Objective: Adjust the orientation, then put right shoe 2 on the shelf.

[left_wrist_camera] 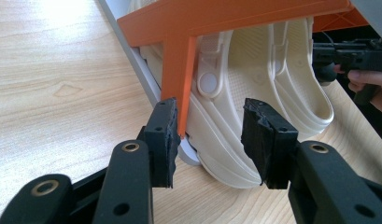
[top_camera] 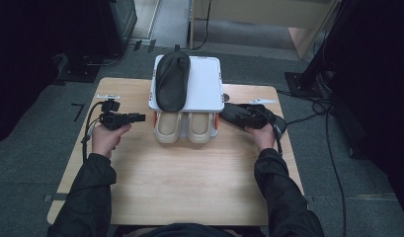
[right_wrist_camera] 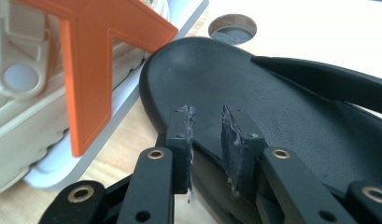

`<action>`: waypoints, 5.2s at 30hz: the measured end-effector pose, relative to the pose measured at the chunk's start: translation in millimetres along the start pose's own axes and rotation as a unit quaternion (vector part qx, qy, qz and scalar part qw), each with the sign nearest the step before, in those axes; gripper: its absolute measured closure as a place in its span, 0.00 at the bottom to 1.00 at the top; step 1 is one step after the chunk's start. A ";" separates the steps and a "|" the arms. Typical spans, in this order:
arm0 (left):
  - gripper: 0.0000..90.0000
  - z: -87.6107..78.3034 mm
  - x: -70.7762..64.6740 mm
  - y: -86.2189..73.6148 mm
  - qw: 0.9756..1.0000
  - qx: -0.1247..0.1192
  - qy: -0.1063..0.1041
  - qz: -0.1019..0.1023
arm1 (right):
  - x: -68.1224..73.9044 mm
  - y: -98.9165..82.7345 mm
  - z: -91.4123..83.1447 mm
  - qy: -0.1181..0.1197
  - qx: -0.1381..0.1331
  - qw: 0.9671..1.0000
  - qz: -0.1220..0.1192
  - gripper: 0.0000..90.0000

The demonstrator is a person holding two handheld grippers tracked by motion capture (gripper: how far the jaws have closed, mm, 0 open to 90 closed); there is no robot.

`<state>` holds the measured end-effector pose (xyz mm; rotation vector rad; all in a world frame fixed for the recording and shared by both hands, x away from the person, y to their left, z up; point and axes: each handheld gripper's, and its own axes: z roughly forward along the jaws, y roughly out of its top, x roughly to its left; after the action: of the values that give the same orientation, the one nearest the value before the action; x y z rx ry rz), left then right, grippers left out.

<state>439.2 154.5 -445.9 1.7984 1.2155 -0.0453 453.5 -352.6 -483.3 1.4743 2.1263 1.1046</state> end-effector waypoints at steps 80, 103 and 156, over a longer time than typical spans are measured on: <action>0.62 -0.4 4.5 -3.3 1.000 0.001 0.001 -0.009 | -20.4 -44.3 -50.9 -0.137 -0.038 0.987 0.078 0.44; 0.62 -1.4 6.7 -4.2 1.000 0.001 0.003 -0.012 | -20.6 -42.0 -43.7 -0.066 -0.031 0.995 0.074 0.64; 0.62 0.4 2.4 -2.8 1.000 0.001 0.006 0.002 | -11.4 22.8 -79.2 -0.084 0.006 0.991 0.102 0.85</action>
<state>438.5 156.1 -449.2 1.8049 1.2212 -0.0332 421.8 -391.5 -416.9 1.7567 1.9051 0.9969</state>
